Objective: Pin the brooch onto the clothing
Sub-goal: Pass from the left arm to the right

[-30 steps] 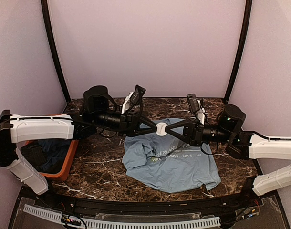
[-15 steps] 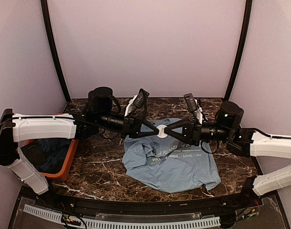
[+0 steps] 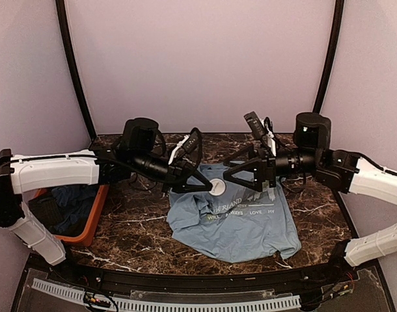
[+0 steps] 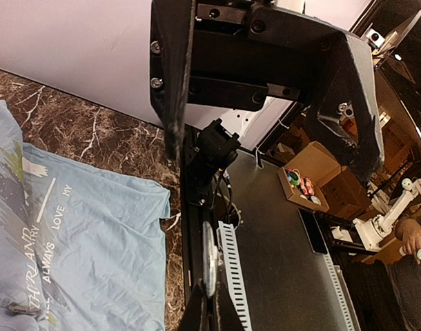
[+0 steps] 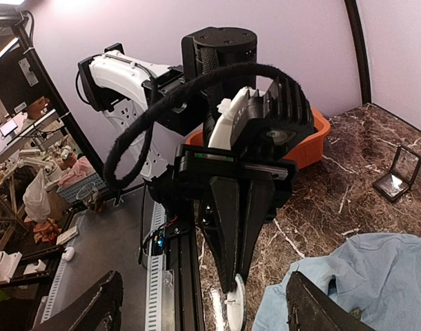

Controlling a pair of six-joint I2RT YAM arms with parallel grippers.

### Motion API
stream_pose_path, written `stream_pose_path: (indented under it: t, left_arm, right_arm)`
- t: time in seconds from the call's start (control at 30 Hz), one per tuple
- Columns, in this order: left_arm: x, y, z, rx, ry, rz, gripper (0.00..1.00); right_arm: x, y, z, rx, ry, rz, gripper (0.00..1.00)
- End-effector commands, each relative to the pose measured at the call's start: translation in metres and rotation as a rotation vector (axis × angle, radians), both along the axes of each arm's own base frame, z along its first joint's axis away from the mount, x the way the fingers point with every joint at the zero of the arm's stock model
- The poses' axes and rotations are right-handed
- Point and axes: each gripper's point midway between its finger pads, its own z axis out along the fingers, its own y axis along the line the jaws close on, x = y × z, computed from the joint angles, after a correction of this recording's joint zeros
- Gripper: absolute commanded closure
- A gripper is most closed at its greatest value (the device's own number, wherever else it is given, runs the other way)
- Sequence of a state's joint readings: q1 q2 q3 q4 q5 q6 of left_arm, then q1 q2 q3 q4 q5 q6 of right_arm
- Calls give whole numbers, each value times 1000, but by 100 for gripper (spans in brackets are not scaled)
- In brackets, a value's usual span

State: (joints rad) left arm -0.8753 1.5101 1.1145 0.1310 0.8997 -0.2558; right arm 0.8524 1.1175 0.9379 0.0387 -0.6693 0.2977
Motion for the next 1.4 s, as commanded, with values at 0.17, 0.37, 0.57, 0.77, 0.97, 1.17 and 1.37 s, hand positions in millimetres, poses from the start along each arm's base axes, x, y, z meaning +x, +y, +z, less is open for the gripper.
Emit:
stream_pose_path:
  t: [0.17,0.37,0.57,0.77,0.97,1.17,1.37]
  left_arm:
    - [-11,15,29,40,-96,-23,99]
    - [-10,14,41,39,-99,-19,99]
    - [-11,15,38,37,-62,-10,99]
    - [-12,15,36,24,-54,-3,99]
    - [-14,15,39,27,-52,-22,99]
    - [-20,18,28,32,-24,-38,99]
    - [-23,20,5,46,1,-42,99]
  right_arm:
    - [1,10,-38,-192,68,107,18]
    - [9,6,-33,-186,56,80,16]
    - [7,2,-34,-209,75,78,12]
    - [7,1,-33,-216,67,81,10]
    - [10,4,-29,-214,53,85,7]
    - [10,9,-44,-235,99,114,5]
    - [8,13,-51,-229,138,140,8]
